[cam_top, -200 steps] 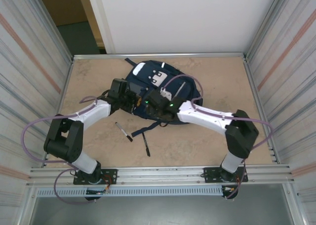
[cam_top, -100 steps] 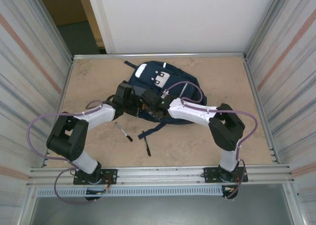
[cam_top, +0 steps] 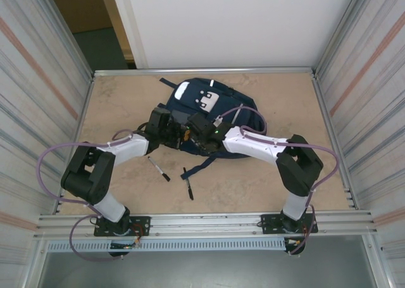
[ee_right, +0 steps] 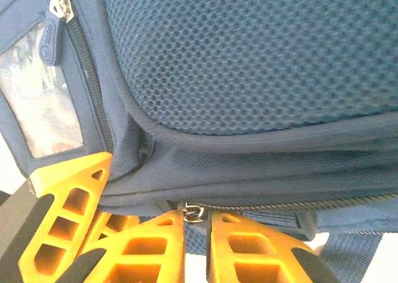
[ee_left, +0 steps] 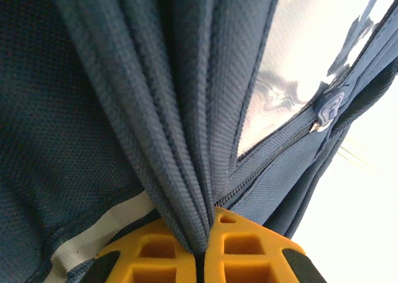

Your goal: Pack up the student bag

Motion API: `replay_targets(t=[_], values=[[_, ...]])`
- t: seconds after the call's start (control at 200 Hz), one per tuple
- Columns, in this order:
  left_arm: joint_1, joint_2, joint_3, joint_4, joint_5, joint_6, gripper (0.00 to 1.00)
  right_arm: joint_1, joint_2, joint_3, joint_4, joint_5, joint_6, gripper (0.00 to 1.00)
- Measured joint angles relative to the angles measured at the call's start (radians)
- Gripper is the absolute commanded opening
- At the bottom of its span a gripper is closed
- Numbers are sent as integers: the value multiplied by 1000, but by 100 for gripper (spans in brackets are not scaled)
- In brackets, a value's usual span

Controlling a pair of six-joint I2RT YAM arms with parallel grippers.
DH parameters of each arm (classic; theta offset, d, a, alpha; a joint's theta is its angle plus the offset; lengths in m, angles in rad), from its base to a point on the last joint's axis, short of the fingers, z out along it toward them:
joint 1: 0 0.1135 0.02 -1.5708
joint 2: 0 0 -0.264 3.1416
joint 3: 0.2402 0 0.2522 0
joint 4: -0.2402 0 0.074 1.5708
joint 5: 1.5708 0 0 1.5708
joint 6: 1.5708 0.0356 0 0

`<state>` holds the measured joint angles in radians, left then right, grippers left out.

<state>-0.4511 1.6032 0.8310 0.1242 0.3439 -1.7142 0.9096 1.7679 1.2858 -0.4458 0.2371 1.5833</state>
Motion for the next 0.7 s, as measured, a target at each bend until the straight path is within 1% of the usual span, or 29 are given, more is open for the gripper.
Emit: replay_targets(t=[0.12, 0.291, 0.321, 0.366, 0.436, 0.466, 0.601, 0.697], values=[[44, 0, 0, -2, 30, 24, 0, -22, -59, -67, -19, -6, 4, 3], [81, 0, -1, 5, 55, 39, 0, -35, -107, -156, -4, -33, 3, 3], [84, 0, -2, 5, 57, 40, 0, -36, -114, -172, -4, -37, 3, 6], [85, 0, -2, 4, 57, 42, 0, -41, -121, -192, -2, -53, -8, 12], [85, 0, -2, 4, 58, 42, 0, -52, -125, -213, 25, -95, -73, 30], [85, 0, -2, 4, 59, 42, 0, -54, -127, -220, 49, -115, -117, 35], [76, 0, -2, 4, 56, 41, 0, -31, -129, -225, 157, -179, -318, 42], [72, 0, -2, 4, 55, 41, 0, 8, -129, -213, 193, -189, -412, 46]])
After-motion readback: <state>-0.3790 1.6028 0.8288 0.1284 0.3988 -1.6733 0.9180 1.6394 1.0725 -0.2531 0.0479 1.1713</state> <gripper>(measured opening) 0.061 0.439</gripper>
